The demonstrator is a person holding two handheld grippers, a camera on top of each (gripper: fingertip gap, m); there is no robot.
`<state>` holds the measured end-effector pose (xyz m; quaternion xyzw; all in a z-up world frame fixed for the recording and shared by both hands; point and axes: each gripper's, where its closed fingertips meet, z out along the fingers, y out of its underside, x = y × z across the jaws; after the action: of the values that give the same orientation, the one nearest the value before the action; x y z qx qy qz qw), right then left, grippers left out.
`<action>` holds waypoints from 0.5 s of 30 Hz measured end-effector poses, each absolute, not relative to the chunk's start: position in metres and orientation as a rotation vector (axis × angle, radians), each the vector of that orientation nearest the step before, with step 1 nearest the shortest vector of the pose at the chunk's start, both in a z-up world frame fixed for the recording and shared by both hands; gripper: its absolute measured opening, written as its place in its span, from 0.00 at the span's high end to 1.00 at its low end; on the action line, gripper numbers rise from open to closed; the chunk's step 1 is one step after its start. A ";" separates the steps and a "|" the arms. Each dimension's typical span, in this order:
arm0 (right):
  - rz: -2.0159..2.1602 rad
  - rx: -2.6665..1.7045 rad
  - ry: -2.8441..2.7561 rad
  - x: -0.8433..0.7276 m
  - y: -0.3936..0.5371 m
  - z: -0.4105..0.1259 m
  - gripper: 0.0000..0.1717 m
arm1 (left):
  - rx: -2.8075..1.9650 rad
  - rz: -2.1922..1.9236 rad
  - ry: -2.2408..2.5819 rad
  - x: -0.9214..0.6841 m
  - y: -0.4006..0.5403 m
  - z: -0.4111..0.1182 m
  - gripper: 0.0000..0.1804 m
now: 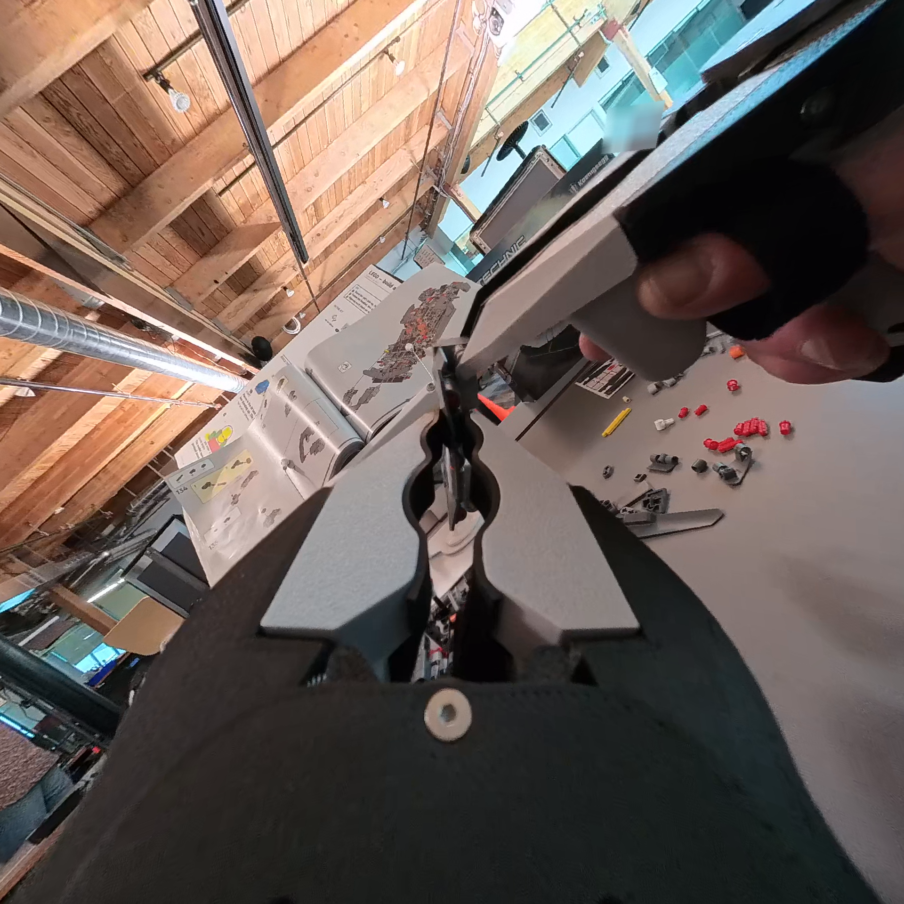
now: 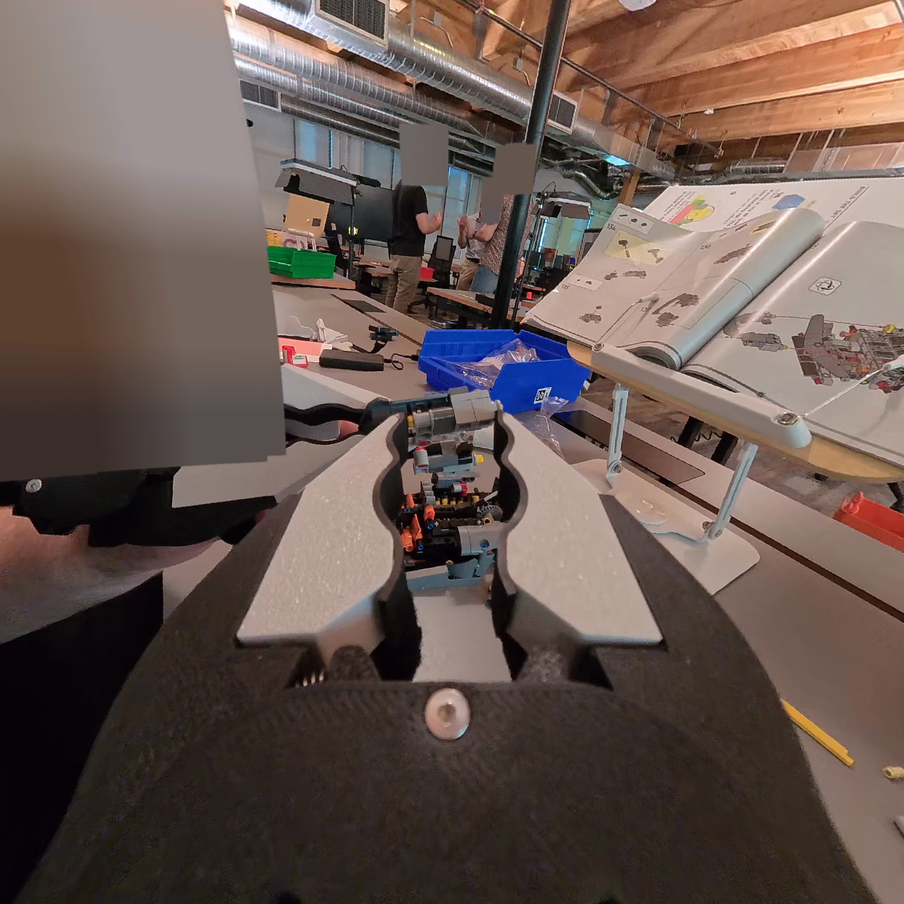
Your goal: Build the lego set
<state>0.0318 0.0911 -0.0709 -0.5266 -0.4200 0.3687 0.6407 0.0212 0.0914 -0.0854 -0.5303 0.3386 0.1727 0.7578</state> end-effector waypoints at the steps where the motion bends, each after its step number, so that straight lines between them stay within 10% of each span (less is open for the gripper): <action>1: 0.840 -1.201 -0.957 0.032 0.091 -0.071 0.82 | -1.158 0.378 0.741 0.022 0.092 -0.086 0.98; 15: 0.844 -1.173 -0.977 0.037 0.089 -0.069 0.83 | -1.121 0.403 0.765 0.028 0.089 -0.084 0.98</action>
<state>0.0371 0.0893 -0.0692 -0.5147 -0.4290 0.3704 0.6432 0.0279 0.0890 -0.0841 -0.5149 0.3513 0.1853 0.7597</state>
